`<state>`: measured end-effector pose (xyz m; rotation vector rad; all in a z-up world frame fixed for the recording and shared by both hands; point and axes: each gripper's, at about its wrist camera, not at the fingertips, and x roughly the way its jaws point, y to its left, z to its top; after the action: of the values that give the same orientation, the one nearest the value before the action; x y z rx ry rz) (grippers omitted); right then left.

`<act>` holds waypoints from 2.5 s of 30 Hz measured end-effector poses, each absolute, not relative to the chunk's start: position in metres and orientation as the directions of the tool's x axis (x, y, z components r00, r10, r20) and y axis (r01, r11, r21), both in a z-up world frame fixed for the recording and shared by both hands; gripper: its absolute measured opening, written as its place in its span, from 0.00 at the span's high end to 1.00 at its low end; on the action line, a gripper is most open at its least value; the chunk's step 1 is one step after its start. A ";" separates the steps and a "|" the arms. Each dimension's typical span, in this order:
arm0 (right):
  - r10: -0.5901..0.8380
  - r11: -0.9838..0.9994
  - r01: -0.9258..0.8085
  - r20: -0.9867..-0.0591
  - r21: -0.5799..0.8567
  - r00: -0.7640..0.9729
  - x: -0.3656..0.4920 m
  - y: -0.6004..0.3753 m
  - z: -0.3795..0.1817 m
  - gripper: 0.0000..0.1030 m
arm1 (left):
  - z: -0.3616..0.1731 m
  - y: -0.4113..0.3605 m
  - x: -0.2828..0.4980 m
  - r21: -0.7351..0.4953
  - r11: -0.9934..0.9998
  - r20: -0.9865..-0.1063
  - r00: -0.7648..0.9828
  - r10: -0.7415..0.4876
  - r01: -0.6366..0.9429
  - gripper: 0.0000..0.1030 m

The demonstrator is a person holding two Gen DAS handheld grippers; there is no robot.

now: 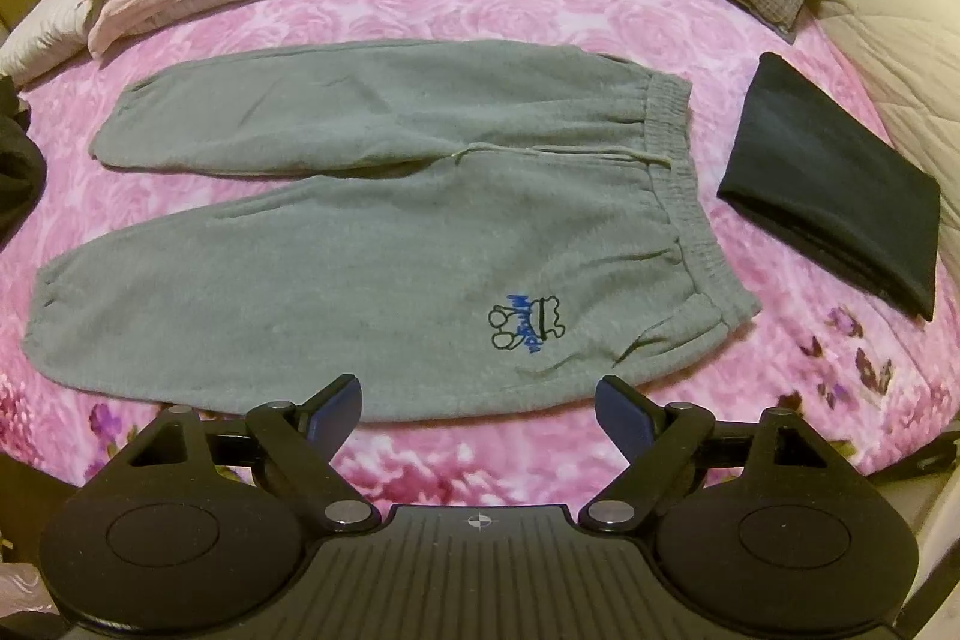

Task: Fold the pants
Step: 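Release the sweatpants and pull both grippers back from the bed, then grasp the sweatpants waistband edge with the left gripper while the right gripper grasps the other waistband edge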

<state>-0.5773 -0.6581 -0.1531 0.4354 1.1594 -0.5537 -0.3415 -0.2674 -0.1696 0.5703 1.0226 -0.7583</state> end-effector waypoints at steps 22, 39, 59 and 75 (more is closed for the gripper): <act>-0.216 0.815 0.580 -0.932 -0.008 0.291 -0.539 -0.744 -0.173 0.20 | -0.187 -0.341 -0.252 0.113 0.484 -0.910 0.286 -0.301 0.868 0.02; -0.152 0.953 0.298 -0.942 -0.059 0.301 -0.395 -0.875 -0.233 0.38 | -0.276 -0.552 -0.050 0.214 0.082 -0.899 0.229 -0.374 0.973 0.23; -0.105 0.973 0.226 -0.955 -0.042 0.276 -0.338 -0.981 -0.335 0.41 | -0.401 -0.651 0.063 0.138 -0.271 -0.988 0.114 -0.104 0.953 0.63; -0.037 0.999 0.031 -0.969 -0.030 0.246 -0.359 -1.024 -0.332 0.41 | -0.324 -0.568 -0.011 0.355 -0.252 -0.912 0.275 -0.303 0.900 0.98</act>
<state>-0.3591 -1.0237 -0.3323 -0.0048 1.3216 -0.0462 -0.0105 -0.5681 -0.3242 1.3595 0.6134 -1.2834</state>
